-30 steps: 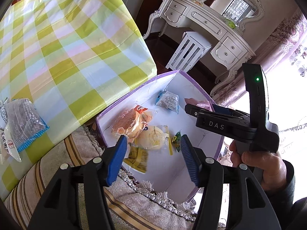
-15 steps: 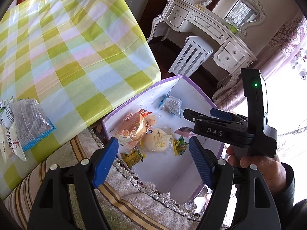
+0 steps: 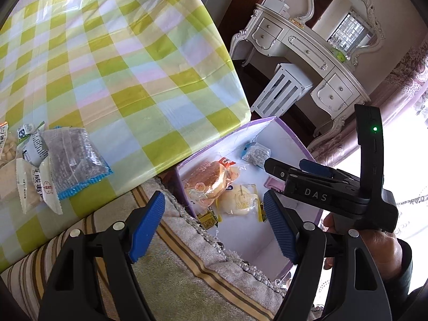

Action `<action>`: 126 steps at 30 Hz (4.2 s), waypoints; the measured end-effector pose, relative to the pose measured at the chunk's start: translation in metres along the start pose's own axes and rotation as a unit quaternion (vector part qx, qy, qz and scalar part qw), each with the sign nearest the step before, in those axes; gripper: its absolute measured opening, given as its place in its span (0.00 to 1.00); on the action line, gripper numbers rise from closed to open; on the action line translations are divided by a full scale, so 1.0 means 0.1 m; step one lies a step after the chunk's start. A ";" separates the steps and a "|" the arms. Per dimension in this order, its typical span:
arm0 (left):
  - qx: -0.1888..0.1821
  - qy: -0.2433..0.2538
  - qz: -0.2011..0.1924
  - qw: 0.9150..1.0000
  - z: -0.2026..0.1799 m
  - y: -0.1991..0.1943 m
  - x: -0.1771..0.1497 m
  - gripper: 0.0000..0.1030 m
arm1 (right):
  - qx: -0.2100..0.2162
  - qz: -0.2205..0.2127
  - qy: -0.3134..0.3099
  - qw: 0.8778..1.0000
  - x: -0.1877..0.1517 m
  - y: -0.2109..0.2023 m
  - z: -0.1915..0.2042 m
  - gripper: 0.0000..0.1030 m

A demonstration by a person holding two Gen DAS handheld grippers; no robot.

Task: Organize snacks
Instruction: 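Move both open tools back to the snacks on the tablecloth, then grasp the clear blue-trimmed bag with the right tool while the left tool grasps another pink bar, then carry the blue-trimmed bag over the white box with the right tool while the left tool carries the pink bar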

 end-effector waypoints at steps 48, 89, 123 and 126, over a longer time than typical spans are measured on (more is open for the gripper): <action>0.114 -0.344 -0.132 0.923 3.05 -1.42 -0.83 0.61 | 0.103 0.038 -0.145 0.983 0.22 0.40 2.54 0.85; 0.236 -0.327 -0.091 0.911 3.62 -1.14 -0.35 0.21 | 0.046 0.049 -0.170 0.983 0.27 0.70 2.68 0.52; 0.205 -0.304 -0.138 0.920 2.95 -1.37 -0.43 0.20 | 0.058 -0.009 -0.094 0.994 0.33 0.22 1.90 0.51; 0.194 -0.283 -0.136 0.929 2.73 -1.32 -0.35 0.20 | 0.047 -0.015 -0.086 0.995 0.34 0.17 1.71 0.51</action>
Point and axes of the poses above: each gripper's, at about its wrist camera, not at the fingertips, and y roughly the way its jaws point, z to its left, x to its top, the point moved 6 cm from there along y, roughly the way its jaws point, and after that the axes turned 7 degrees about z, right-handed, at the moved point
